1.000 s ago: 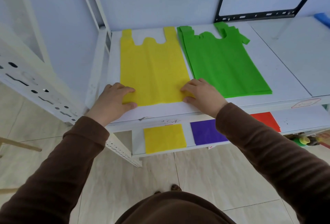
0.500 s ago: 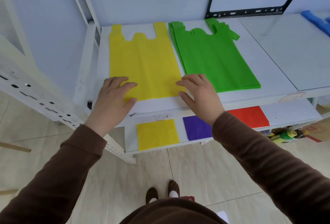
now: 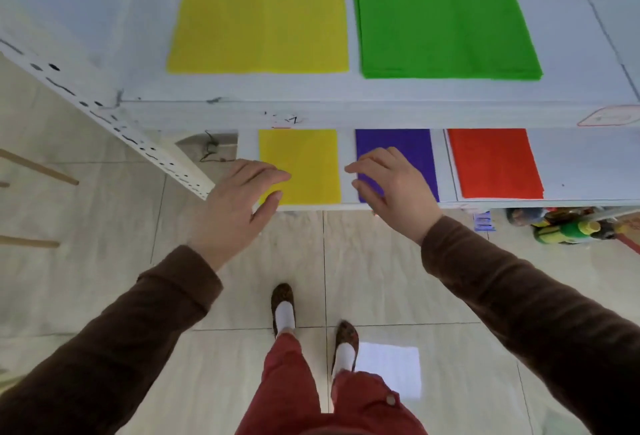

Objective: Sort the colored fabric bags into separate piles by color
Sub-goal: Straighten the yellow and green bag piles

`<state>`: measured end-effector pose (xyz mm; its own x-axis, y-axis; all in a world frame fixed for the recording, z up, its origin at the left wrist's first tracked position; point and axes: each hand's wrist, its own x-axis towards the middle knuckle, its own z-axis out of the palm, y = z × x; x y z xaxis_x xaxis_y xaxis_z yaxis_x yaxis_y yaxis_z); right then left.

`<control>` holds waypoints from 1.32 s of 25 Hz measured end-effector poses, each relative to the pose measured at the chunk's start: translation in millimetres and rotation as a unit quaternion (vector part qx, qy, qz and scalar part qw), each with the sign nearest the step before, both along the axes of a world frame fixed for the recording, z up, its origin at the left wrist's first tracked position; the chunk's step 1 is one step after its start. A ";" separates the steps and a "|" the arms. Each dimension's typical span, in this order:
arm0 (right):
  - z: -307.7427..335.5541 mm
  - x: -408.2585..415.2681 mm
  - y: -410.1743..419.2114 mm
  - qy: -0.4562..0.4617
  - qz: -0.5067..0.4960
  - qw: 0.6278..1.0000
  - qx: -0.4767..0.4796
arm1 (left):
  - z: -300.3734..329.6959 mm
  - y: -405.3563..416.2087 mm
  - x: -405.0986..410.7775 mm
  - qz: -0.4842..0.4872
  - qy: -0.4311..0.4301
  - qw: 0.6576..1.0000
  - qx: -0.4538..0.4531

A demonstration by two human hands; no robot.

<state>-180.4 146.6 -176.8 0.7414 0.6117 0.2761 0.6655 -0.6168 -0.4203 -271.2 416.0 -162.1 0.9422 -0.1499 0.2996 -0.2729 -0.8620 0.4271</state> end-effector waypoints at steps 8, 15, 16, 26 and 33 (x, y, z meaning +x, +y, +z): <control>-161.5 30.4 12.7 0.132 -0.050 0.989 -0.049 | -181.4 37.3 24.2 0.051 0.165 0.983 0.055; -273.6 71.6 66.9 0.279 -0.162 0.932 -0.166 | -299.5 62.4 99.6 0.303 0.329 0.892 -0.061; -287.8 78.3 74.8 0.309 -0.212 0.913 -0.164 | -311.5 65.3 113.9 0.343 0.346 0.870 -0.075; -343.5 98.7 125.2 0.401 -0.371 0.837 -0.028 | -352.6 55.7 154.3 0.391 0.392 0.816 -0.169; -285.0 40.3 66.0 0.689 -0.259 0.633 0.239 | -321.5 57.9 122.4 0.366 0.407 0.666 -0.506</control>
